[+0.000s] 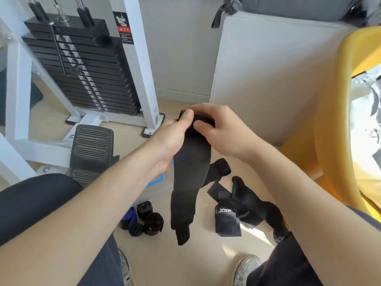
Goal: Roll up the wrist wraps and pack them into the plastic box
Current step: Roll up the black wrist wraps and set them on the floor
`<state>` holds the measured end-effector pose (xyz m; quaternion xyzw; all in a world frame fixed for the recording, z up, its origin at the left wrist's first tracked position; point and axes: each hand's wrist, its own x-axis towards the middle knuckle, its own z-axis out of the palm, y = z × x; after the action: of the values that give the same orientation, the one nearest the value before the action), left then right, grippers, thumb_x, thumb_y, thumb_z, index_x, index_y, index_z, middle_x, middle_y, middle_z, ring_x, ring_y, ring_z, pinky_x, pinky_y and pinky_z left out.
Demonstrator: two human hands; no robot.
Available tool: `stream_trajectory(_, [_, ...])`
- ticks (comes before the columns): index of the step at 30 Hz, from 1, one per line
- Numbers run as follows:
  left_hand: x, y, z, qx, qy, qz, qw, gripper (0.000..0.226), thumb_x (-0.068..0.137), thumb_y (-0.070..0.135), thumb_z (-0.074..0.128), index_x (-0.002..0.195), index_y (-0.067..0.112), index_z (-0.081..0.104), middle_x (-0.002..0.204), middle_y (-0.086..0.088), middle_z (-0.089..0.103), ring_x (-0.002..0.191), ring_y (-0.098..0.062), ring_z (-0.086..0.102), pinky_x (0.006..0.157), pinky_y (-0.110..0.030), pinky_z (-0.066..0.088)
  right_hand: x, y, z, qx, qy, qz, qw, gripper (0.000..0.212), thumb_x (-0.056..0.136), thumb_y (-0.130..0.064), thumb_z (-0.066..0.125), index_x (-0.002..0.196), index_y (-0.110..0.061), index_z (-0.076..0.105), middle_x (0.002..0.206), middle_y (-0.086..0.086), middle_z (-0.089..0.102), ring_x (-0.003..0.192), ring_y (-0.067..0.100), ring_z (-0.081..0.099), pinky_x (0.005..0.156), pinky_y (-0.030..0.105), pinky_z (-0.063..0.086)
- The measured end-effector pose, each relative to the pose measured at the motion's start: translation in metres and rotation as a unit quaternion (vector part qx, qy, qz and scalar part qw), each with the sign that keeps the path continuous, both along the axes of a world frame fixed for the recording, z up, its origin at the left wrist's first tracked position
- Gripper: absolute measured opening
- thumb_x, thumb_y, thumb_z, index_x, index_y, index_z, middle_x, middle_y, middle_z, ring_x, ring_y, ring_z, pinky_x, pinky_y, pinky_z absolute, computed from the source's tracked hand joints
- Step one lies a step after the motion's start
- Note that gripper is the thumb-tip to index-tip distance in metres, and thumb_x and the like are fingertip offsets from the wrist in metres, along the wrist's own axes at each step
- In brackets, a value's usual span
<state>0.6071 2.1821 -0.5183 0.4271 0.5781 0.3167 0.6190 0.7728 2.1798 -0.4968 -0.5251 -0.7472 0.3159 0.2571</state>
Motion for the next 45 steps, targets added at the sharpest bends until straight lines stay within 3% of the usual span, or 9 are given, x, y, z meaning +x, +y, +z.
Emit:
stream_trajectory(6, [0.006, -0.004, -0.005, -0.011, 0.072, 0.023, 0.997, 0.039, 0.116, 0.044, 0.043, 0.138, 0.019, 0.064, 0.125, -0.009, 0.076, 0.117, -0.031, 0.073, 0.107, -0.055, 0.058, -0.012, 0.012, -0.009, -0.065, -0.131, 0.047, 0.988, 0.040, 0.106, -0.004, 0.054, 0.144, -0.015, 0.057, 0.127, 0.008, 0.068, 0.116, 0.031, 0.062, 0.091, 0.038, 0.049])
stream_trajectory(18, [0.006, -0.045, -0.012, -0.049, -0.008, 0.137, 0.989, 0.039, 0.100, 0.040, 0.077, 0.121, 0.008, 0.073, 0.112, -0.015, 0.082, 0.108, -0.034, 0.078, 0.102, -0.051, 0.061, -0.018, 0.000, 0.007, -0.016, -0.156, 0.066, 0.986, 0.047, 0.082, -0.004, 0.072, 0.127, -0.017, 0.073, 0.118, 0.003, 0.076, 0.113, 0.024, 0.069, 0.098, 0.039, 0.058])
stream_trajectory(24, [-0.011, -0.058, 0.002, -0.040, -0.026, 0.055, 0.997, 0.052, 0.097, 0.068, 0.068, 0.120, 0.022, 0.078, 0.105, 0.000, 0.085, 0.096, -0.022, 0.083, 0.082, -0.045, 0.068, -0.022, -0.018, 0.008, 0.050, -0.126, 0.060, 0.989, 0.050, 0.071, -0.011, 0.091, 0.116, -0.020, 0.071, 0.108, -0.005, 0.071, 0.100, 0.021, 0.065, 0.088, 0.034, 0.055])
stream_trajectory(27, [-0.020, -0.061, 0.004, 0.000, -0.031, 0.021, 0.999, 0.043, 0.104, 0.058, 0.066, 0.122, 0.020, 0.076, 0.108, -0.002, 0.085, 0.098, -0.023, 0.083, 0.077, -0.042, 0.068, -0.021, -0.026, 0.006, 0.079, -0.096, 0.045, 0.991, 0.052, 0.067, -0.017, 0.096, 0.111, -0.021, 0.069, 0.107, -0.005, 0.067, 0.097, 0.017, 0.063, 0.085, 0.032, 0.052])
stream_trajectory(31, [-0.038, -0.064, -0.003, 0.036, -0.038, -0.011, 0.999, 0.035, 0.110, 0.043, 0.063, 0.134, 0.018, 0.070, 0.118, -0.005, 0.083, 0.109, -0.025, 0.080, 0.088, -0.046, 0.067, -0.017, -0.044, -0.004, 0.067, -0.081, 0.031, 0.994, 0.062, 0.082, -0.030, 0.092, 0.135, -0.022, 0.062, 0.115, -0.002, 0.062, 0.104, 0.012, 0.058, 0.087, 0.023, 0.046])
stream_trajectory(34, [-0.039, -0.064, -0.006, 0.062, -0.066, -0.022, 0.996, 0.032, 0.111, 0.034, 0.061, 0.137, 0.016, 0.068, 0.126, -0.011, 0.079, 0.118, -0.028, 0.077, 0.098, -0.047, 0.063, -0.012, -0.055, -0.012, 0.004, -0.044, -0.017, 0.999, 0.059, 0.097, -0.038, 0.079, 0.148, -0.023, 0.052, 0.121, -0.008, 0.065, 0.105, 0.012, 0.063, 0.084, 0.011, 0.047])
stream_trajectory(38, [-0.031, -0.059, -0.009, 0.143, -0.082, -0.013, 0.986, 0.023, 0.110, 0.022, 0.065, 0.132, 0.022, 0.067, 0.127, -0.017, 0.075, 0.109, -0.024, 0.076, 0.087, -0.038, 0.064, -0.019, -0.070, -0.020, -0.137, 0.133, -0.087, 0.978, 0.046, 0.104, -0.040, 0.071, 0.140, -0.021, 0.051, 0.119, -0.006, 0.070, 0.108, 0.010, 0.072, 0.089, 0.037, 0.065])
stream_trajectory(41, [-0.029, -0.057, -0.010, 0.186, -0.071, -0.019, 0.980, 0.026, 0.107, 0.018, 0.071, 0.130, 0.029, 0.071, 0.120, -0.011, 0.078, 0.106, -0.023, 0.078, 0.083, -0.034, 0.065, -0.021, -0.072, -0.023, -0.157, 0.204, -0.108, 0.960, 0.040, 0.104, -0.032, 0.072, 0.138, -0.024, 0.052, 0.118, -0.004, 0.072, 0.108, 0.014, 0.075, 0.089, 0.046, 0.067])
stream_trajectory(45, [-0.028, -0.048, -0.009, 0.289, 0.015, -0.064, 0.955, 0.033, 0.104, 0.009, 0.071, 0.132, 0.027, 0.069, 0.119, -0.001, 0.078, 0.114, -0.020, 0.074, 0.101, -0.039, 0.061, -0.016, -0.058, -0.023, -0.237, 0.330, -0.124, 0.905, 0.041, 0.098, -0.018, 0.072, 0.135, -0.026, 0.058, 0.124, 0.013, 0.075, 0.111, 0.031, 0.078, 0.097, 0.064, 0.061])
